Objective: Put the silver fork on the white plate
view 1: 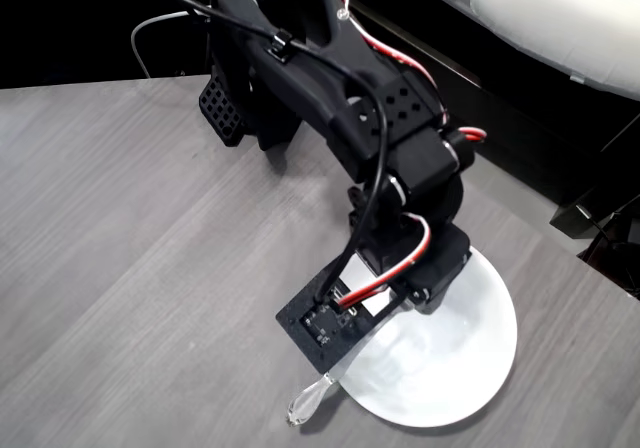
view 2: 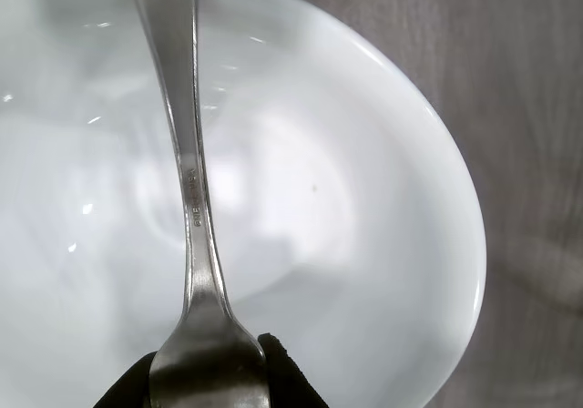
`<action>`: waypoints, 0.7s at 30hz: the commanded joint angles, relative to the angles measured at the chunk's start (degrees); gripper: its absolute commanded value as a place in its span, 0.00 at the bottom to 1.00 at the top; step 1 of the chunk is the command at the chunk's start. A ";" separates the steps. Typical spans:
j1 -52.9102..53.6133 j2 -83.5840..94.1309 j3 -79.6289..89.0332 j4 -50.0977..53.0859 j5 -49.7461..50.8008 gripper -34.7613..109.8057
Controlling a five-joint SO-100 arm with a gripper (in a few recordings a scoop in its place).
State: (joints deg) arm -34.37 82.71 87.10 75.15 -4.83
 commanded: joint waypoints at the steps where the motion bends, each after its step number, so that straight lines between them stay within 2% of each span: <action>1: 1.49 -0.70 -3.78 -0.62 0.26 0.24; 21: 1.93 -10.81 -4.66 -5.62 0.26 0.24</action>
State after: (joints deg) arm -31.90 72.42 85.17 70.49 -4.57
